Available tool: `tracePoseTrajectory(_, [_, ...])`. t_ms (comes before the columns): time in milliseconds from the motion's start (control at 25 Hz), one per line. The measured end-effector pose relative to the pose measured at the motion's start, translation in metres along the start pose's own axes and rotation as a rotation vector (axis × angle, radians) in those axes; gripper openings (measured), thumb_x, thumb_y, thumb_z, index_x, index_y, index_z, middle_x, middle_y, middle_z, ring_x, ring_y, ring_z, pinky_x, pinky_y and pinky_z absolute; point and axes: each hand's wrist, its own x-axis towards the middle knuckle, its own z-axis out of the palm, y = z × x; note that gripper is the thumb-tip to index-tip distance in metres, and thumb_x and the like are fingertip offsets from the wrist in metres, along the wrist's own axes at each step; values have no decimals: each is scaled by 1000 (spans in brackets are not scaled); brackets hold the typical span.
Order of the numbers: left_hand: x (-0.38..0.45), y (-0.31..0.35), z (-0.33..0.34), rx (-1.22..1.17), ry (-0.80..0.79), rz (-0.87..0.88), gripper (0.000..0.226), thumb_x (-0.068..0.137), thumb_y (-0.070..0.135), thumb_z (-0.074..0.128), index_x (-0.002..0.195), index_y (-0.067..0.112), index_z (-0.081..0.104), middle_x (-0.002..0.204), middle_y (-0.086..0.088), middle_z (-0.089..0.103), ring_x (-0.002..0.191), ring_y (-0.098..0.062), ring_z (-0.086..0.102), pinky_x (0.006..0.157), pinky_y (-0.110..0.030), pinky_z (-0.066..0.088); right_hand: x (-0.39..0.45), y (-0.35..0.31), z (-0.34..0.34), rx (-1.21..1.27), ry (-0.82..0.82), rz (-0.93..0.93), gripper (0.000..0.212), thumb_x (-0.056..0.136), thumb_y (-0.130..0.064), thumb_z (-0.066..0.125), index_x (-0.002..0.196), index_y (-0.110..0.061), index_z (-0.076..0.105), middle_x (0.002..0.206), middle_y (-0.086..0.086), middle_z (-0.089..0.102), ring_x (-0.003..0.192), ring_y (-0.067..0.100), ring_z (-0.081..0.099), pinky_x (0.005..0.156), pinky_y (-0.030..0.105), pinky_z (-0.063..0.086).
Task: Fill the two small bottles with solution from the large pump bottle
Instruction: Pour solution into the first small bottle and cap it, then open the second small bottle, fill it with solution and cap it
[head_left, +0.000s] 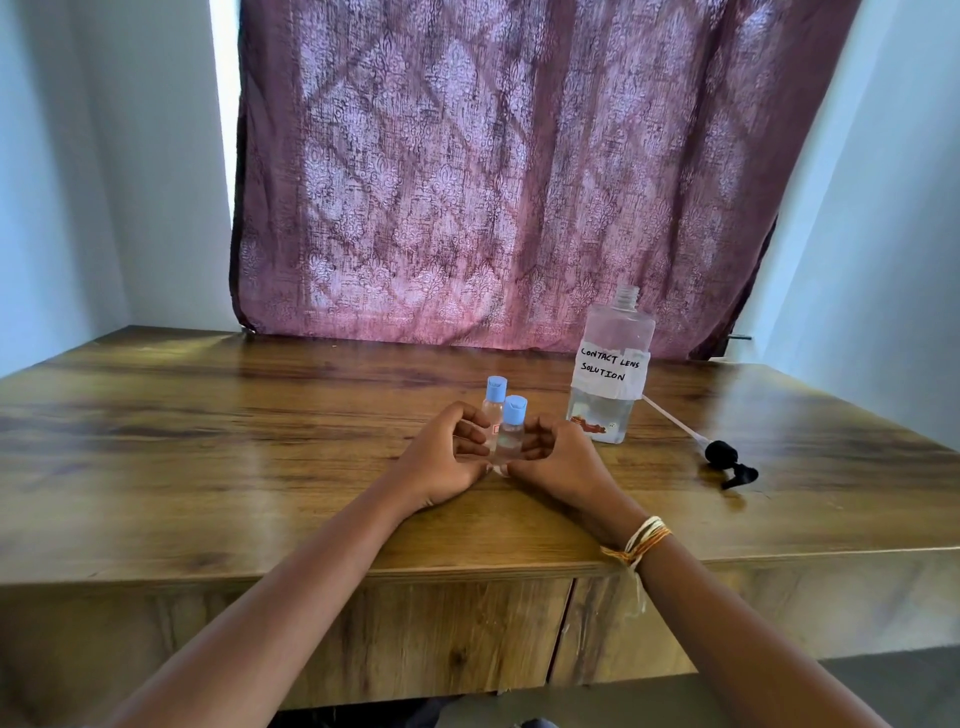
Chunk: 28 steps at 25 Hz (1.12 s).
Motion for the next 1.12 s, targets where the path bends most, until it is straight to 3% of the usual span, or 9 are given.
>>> tracePoseTrajectory(120, [1,-2,0,32,16,-17,46,73,2,77,96,31,51,98,-5,62,99,-21,68,92,-40,55,14,2,-8,-103,-3,12,40,69,-2,82,103,-11,64,86,-3,70,75,6,66,70,14,54])
tracePoseTrajectory(280, [1,-2,0,69,38,-30,43,76,7,76,98,34,52,100,-4,64,96,-19,67,92,-39,55,35,9,-15,-144,62,62,37,68,-2,82,97,-14,62,89,0,71,85,19,70,77,33,59])
tracePoseTrajectory(440, [1,-2,0,65,44,-24,41,77,8,76,94,37,52,99,-2,63,96,-20,67,92,-40,55,57,8,-15,-174,75,153,35,72,3,77,86,-20,55,76,0,64,67,19,67,50,30,58])
tracePoseTrajectory(640, [2,-1,0,74,31,-20,38,79,8,74,100,32,53,100,-2,63,95,-16,66,90,-35,55,74,8,-14,-264,102,169,29,73,0,76,85,-15,54,74,6,63,51,19,63,42,30,55])
tracePoseTrajectory(920, [1,0,-1,67,34,-30,37,79,8,74,103,29,53,99,-1,64,94,-15,66,89,-32,55,73,10,-12,-189,113,219,31,73,-5,79,96,-8,60,81,5,67,63,17,66,49,30,59])
tracePoseTrajectory(1080, [1,-1,-1,86,87,-41,33,80,12,73,105,26,56,99,-2,65,93,-16,66,88,-33,56,58,14,-15,-66,144,240,20,72,-3,72,80,-13,57,77,5,67,69,18,67,78,48,61])
tracePoseTrajectory(1120, [1,-2,-1,91,123,-47,32,80,13,73,106,23,57,98,-2,65,92,-17,66,86,-33,56,51,13,-15,-81,156,225,19,73,-4,71,79,-15,57,77,3,67,72,18,66,82,46,59])
